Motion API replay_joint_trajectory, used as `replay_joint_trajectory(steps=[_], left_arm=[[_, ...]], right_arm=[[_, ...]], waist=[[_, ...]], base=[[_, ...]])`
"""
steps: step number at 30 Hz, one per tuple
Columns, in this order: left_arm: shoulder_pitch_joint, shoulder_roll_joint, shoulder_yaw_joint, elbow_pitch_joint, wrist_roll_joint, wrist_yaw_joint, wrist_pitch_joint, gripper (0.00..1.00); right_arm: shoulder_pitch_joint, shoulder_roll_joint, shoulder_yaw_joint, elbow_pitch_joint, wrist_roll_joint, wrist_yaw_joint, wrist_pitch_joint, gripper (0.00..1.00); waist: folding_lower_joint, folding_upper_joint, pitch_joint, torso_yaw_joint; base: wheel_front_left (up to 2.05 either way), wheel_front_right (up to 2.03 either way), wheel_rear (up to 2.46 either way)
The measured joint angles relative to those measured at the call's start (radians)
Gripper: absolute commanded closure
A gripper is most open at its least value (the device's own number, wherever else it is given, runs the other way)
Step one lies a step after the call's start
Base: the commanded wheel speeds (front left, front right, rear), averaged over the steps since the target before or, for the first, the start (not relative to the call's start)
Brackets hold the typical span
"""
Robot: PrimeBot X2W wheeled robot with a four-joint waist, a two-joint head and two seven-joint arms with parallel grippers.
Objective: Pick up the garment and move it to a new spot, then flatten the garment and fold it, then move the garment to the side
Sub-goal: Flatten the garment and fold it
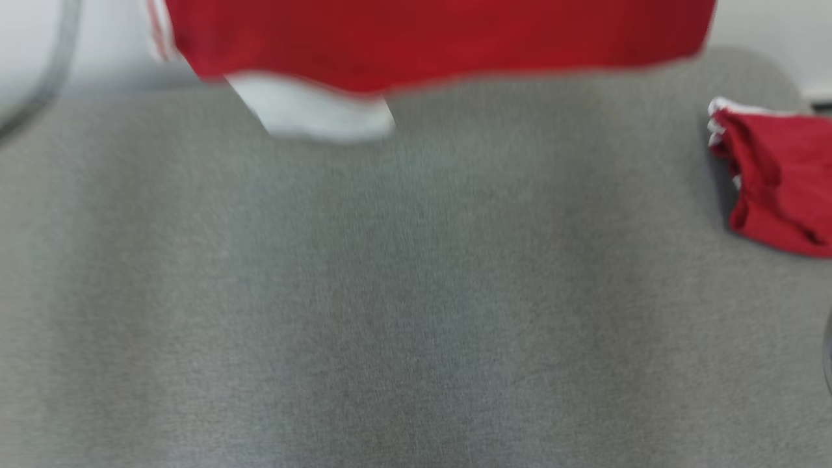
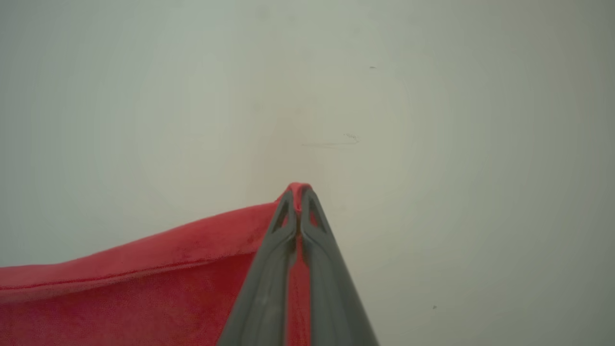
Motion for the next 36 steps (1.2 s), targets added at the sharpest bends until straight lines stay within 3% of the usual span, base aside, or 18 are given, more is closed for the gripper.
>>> replay_joint_trajectory(steps=[5,8,14,17,19,23,30,36], left_arm=[[-0.107,0.024,0.027,0.054,0.063,0.019,-0.092,1.0],[-0.102,0.002,0.11,-0.029,0.052,0.011,-0.094,1.0],[0.094,-0.018,0.224,-0.12,-0.002,-0.011,-0.095,1.0],[0.209,-0.034,0.182,-0.208,-0.097,-0.015,-0.095,1.0],[0.312,-0.02,0.142,-0.279,-0.161,-0.017,-0.095,1.0],[0.523,0.062,0.109,-0.422,-0.284,-0.017,-0.095,1.0],[0.981,0.156,0.101,-0.611,-0.453,-0.017,-0.095,1.0],[1.332,0.162,0.129,-0.705,-0.498,0.019,-0.095,1.0]], right_arm=[[-0.104,0.037,-0.011,0.116,-0.062,0.0,-0.136,1.0],[-0.148,0.051,0.008,0.183,-0.071,0.0,-0.192,1.0],[-0.108,0.068,0.091,0.289,-0.022,0.0,-0.264,1.0],[-0.045,0.053,0.132,0.3,0.017,0.0,-0.283,1.0],[0.003,0.035,0.167,0.287,0.048,0.0,-0.291,1.0],[0.141,-0.011,0.22,0.212,0.129,0.0,-0.297,1.0],[0.487,-0.126,0.254,0.029,0.269,0.0,-0.3,1.0],[0.8,-0.167,0.24,-0.103,0.334,0.0,-0.3,1.0]], waist=[[0.0,0.0,0.096,-0.008],[0.0001,0.0002,0.167,-0.011],[0.0003,0.0003,0.29,0.0],[0.0001,0.0003,0.324,0.017],[-0.0001,0.0003,0.332,0.03],[-0.0001,0.0002,0.317,0.048],[-0.0005,0.0,0.223,0.066],[-0.0008,-0.0003,0.117,0.057]], base=[[0.0,0.0,0.0],[0.0,0.0,0.0],[0.0,0.0,0.0],[0.0,0.0,0.0],[0.0,0.0,0.0],[0.0,0.0,0.0],[0.0,0.0,0.0],[0.0,0.0,0.0]])
